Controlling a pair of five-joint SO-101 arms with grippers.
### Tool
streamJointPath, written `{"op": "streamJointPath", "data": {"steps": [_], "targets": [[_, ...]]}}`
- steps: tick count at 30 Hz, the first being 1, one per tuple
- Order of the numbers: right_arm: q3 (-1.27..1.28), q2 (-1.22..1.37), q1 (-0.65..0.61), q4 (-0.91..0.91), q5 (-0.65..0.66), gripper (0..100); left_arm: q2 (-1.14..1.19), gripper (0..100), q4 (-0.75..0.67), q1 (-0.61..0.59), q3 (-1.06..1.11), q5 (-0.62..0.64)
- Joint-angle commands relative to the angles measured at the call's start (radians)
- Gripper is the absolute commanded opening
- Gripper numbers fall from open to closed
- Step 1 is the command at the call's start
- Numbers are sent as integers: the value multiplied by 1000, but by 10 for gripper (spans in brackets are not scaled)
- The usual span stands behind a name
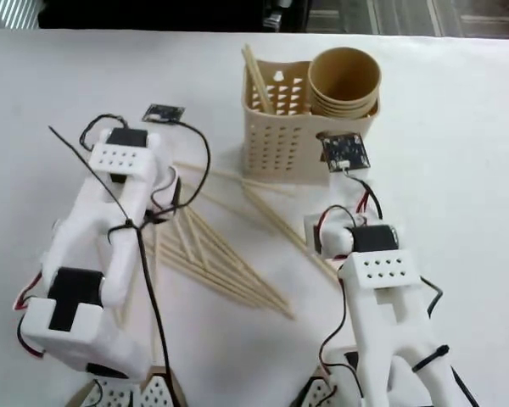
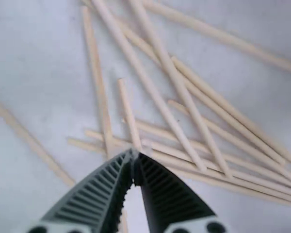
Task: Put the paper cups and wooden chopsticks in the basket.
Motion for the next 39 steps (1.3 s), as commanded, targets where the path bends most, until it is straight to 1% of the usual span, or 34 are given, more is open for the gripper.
{"op": "streamJointPath", "data": {"steps": [1, 3, 4, 8, 10, 14, 20, 23, 31, 33, 37, 39], "targets": [[-3, -31, 8, -13, -3, 18, -15, 24, 9, -10, -34, -61], [-3, -31, 8, -13, -3, 18, -10, 33, 9, -22, -34, -89], [-3, -31, 8, -13, -3, 18, -10, 53, 9, -33, -34, -98], [-3, -30, 8, -13, -3, 18, -7, 187, -2, -108, -37, -129], [-2, -30, 8, -13, -3, 18, -5, 221, -23, -137, -32, -150], [-2, -30, 8, -13, -3, 18, -4, 223, -66, -142, 12, -189], [-2, -30, 8, -13, -3, 18, -4, 223, -213, -143, 133, -193], [-2, -30, 8, -13, -3, 18, -4, 222, -262, -143, 173, -193], [-2, -30, 8, -13, -3, 18, -4, 221, -276, -148, 227, -192], [-2, -30, 8, -13, -3, 18, -4, 199, -279, -148, 227, -192], [-2, -30, 8, -13, -3, 18, 13, 120, -319, -148, 229, -192], [-2, -30, 10, -13, -3, 18, 47, 105, -313, -143, 215, -192]]}}
